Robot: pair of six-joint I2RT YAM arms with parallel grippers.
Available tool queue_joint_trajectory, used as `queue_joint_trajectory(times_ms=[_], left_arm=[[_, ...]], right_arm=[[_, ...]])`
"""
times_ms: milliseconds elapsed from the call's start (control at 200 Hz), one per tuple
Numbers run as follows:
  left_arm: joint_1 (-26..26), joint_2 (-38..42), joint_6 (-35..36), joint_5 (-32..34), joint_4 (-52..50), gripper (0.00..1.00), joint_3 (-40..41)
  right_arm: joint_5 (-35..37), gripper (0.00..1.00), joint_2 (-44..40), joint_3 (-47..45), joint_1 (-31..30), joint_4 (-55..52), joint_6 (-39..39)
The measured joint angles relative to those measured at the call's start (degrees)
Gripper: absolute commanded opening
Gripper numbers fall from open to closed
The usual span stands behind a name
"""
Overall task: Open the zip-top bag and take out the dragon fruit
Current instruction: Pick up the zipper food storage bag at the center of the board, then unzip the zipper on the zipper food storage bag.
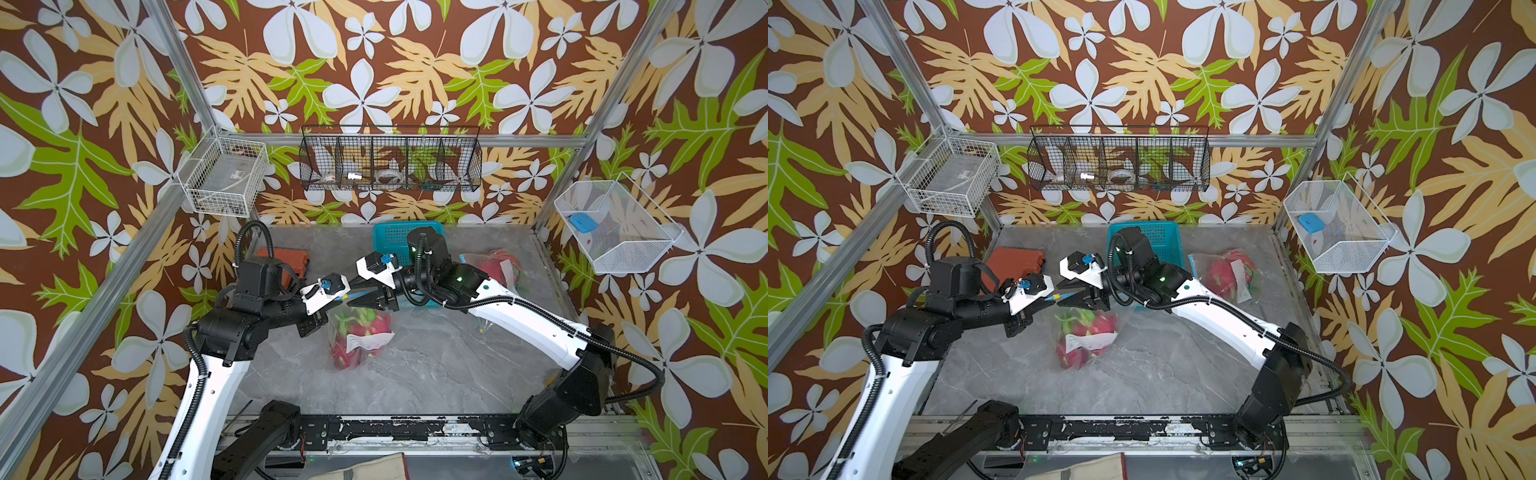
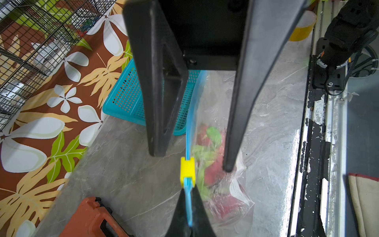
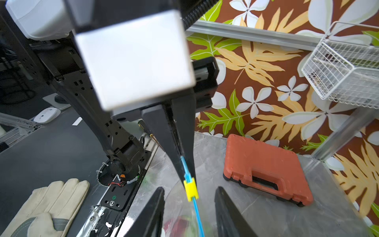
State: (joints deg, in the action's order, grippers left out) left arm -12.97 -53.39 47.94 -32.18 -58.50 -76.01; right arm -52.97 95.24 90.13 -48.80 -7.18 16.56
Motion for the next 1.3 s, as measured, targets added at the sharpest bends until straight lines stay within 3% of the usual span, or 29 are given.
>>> queue_joint_trajectory(times_ms=[125,265,335,470,575,726,876,1301], left_arm=[[0.0,0.11,-0.11,0.02,0.0,0.0,0.02],[0.0,0.28,0.04,0.13,0.02,0.0,0.31],[0.0,0.44,-0.22,0.26,0.24,0.0,0.42],[-0.04,1.16,-1.27,0.63,0.7,0.21,0.63],[-0.04,1.64,-1.7,0.83,1.46,0.24,0.5],[-0.04,1.68,-2.12,0.7,1.7,0.19,-0.46],[-0.04,1.62,-2.62,0.13,1.77,0.0,-0.55],[-0.11,3.19,-1.36,1.68,2.73,0.0,0.24]], right_arm=[[-1.68,0.24,1.88,1.77,-0.5,-0.11,-1.11],[-2.45,0.0,2.69,2.03,-0.68,0.2,-2.36],[-2.4,0.0,2.58,1.75,-0.68,0.48,-2.84],[-1.4,0.0,1.64,0.5,-0.74,1.14,-2.82],[-0.66,0.0,1.22,0.09,-0.66,1.18,-2.84],[-0.39,0.0,1.22,0.31,-0.68,1.18,-3.06],[0.04,0.0,1.4,0.9,-0.68,1.11,-3.26],[0.52,0.01,0.15,-0.79,0.7,-0.09,-2.89]])
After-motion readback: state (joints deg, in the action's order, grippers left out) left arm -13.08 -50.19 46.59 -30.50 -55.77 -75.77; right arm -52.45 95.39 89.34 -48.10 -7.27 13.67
